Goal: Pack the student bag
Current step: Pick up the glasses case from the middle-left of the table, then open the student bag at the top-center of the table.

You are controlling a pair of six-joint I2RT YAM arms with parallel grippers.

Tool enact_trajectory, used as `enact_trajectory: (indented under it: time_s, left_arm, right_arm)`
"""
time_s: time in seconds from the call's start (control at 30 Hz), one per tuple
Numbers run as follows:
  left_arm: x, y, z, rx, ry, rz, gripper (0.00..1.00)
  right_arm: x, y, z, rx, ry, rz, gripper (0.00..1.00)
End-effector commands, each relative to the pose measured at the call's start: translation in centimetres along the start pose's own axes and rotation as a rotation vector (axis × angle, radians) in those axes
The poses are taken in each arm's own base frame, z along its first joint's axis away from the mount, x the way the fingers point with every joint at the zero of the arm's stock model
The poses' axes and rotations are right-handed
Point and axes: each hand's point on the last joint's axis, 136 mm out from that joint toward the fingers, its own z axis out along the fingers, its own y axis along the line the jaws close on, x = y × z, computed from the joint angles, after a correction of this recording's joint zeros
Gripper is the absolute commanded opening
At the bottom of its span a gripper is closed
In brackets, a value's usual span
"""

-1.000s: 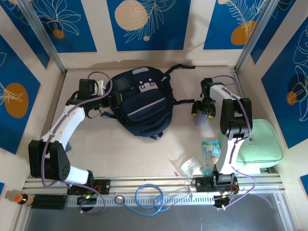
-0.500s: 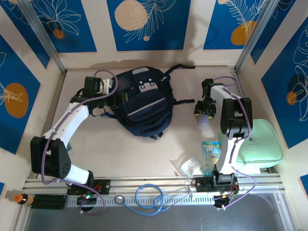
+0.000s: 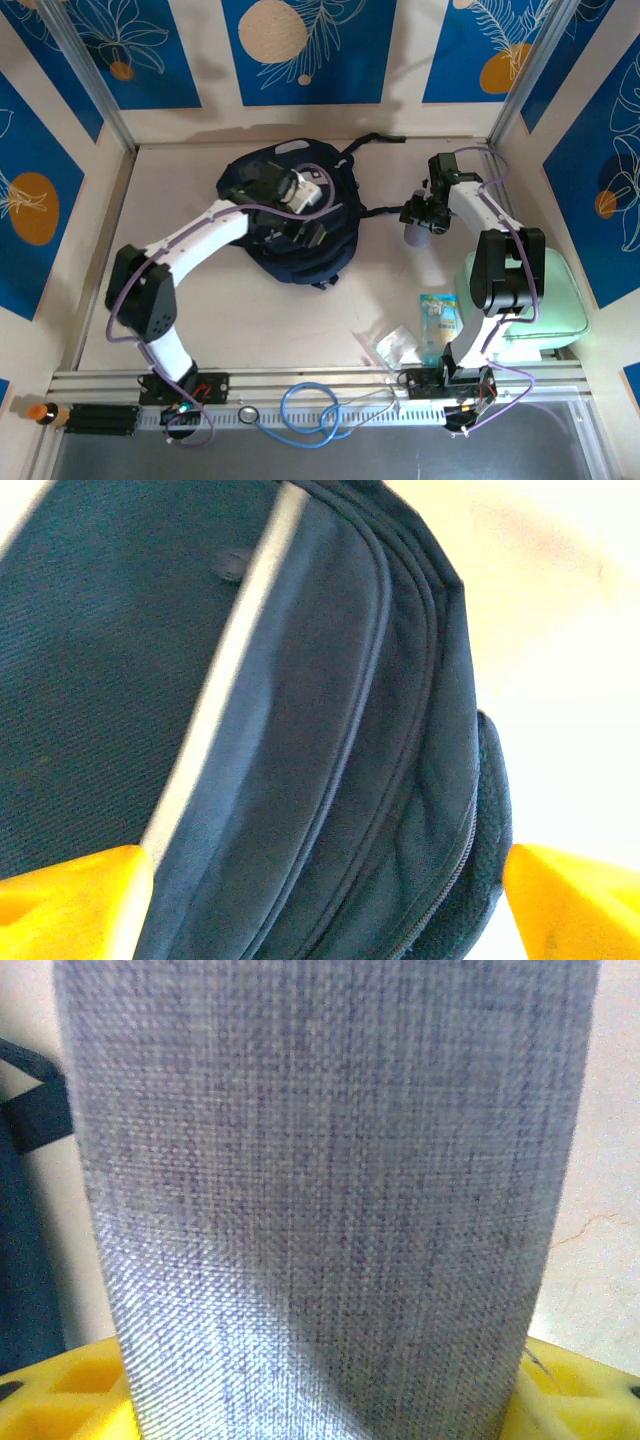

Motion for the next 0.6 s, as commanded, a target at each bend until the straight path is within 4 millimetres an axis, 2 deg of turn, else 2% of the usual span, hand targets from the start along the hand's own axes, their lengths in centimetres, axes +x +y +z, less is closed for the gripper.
enact_trajectory:
  time_s: [0.0, 0.13, 0.33, 0.47, 0.57]
  left_arm:
    - [2.1, 0.8, 1.5, -0.094, 0.149, 0.158, 0.87]
    - [2.3, 1.2, 3.5, -0.153, 0.227, 0.197, 0.76]
    - [2.2, 3.0, 5.6, -0.243, 0.291, 0.172, 0.64]
    - [2.2, 2.3, 7.1, -0.192, 0.300, 0.150, 0.62]
    - [2.3, 2.2, 7.5, -0.187, 0.304, 0.146, 0.64]
  right_arm:
    - [0.4, 1.5, -0.9, -0.072, -0.005, 0.003, 0.53]
    - [0.6, 2.0, -1.0, -0.079, -0.004, -0.009, 0.53]
    - [0.8, 2.3, -1.0, -0.089, 0.000, -0.009, 0.53]
    - [0.9, 2.5, -1.0, -0.096, 0.003, -0.009, 0.53]
    - [0.9, 2.6, -1.1, -0.101, 0.002, -0.009, 0.53]
